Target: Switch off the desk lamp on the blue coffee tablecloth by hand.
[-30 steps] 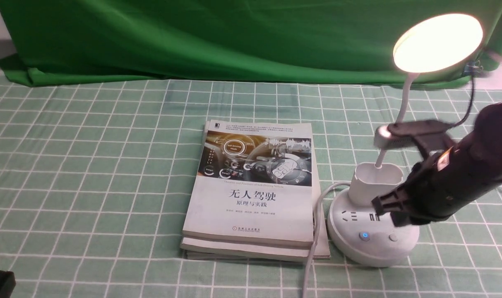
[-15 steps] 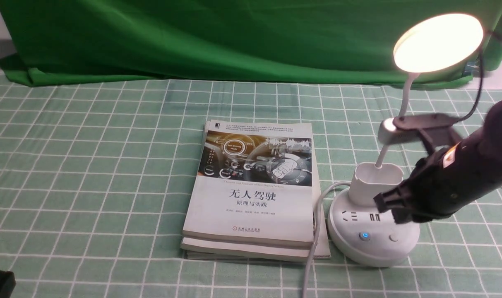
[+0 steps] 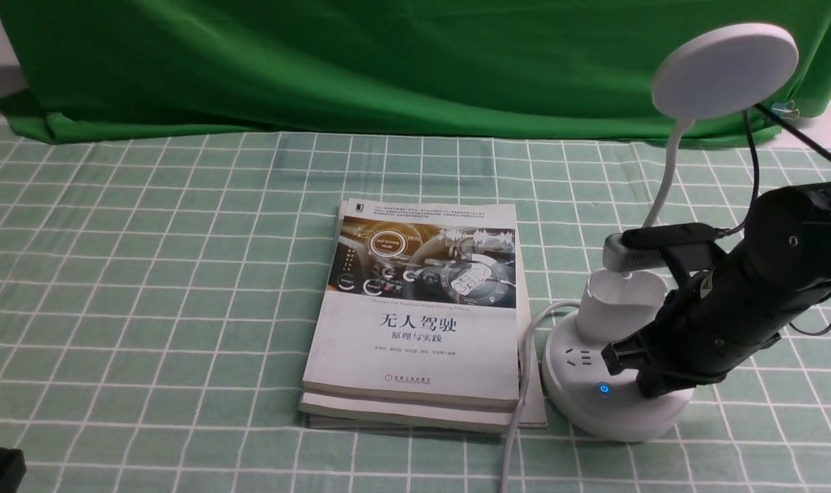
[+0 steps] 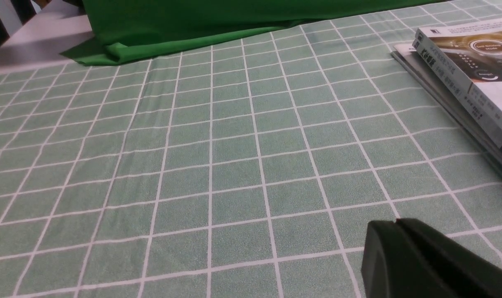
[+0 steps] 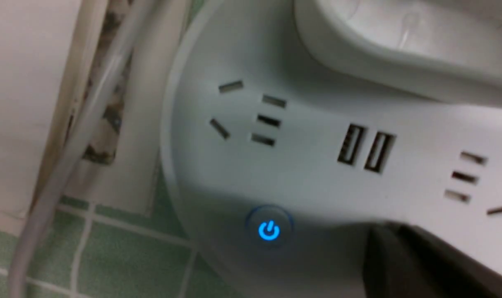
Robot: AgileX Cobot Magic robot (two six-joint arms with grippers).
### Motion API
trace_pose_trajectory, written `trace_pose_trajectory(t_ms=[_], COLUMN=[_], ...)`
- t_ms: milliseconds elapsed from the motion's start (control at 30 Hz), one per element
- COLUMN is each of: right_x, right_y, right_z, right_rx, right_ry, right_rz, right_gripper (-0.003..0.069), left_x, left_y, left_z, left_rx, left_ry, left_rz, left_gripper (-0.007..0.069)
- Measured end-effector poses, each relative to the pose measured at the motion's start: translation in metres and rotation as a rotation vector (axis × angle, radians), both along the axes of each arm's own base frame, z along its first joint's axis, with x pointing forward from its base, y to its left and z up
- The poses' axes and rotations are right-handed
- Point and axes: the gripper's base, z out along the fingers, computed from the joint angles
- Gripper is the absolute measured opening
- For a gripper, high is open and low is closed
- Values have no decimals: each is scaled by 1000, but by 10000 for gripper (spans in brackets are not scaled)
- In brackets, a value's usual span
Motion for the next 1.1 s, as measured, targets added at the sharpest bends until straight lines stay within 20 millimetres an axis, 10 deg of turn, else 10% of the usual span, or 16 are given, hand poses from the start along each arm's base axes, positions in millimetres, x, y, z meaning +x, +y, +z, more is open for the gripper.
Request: trace_pose_trajectory(t_ms=[367,667,1100], right_x=[-60,-127,-161], right_y=[-20,-43,-67], right_z=[65,78,99], right_rx=[68,149,207], right_ry=[-173,-297,-697], right_rz=[-11,-89,-109], right_gripper=[41,62,31], left_x=[0,0,0], left_y=[0,0,0], left_z=[0,0,0], left_rx=[0,0,0], left_ry=[0,0,0], left_rz=[0,0,0], left_gripper=[0,0,0])
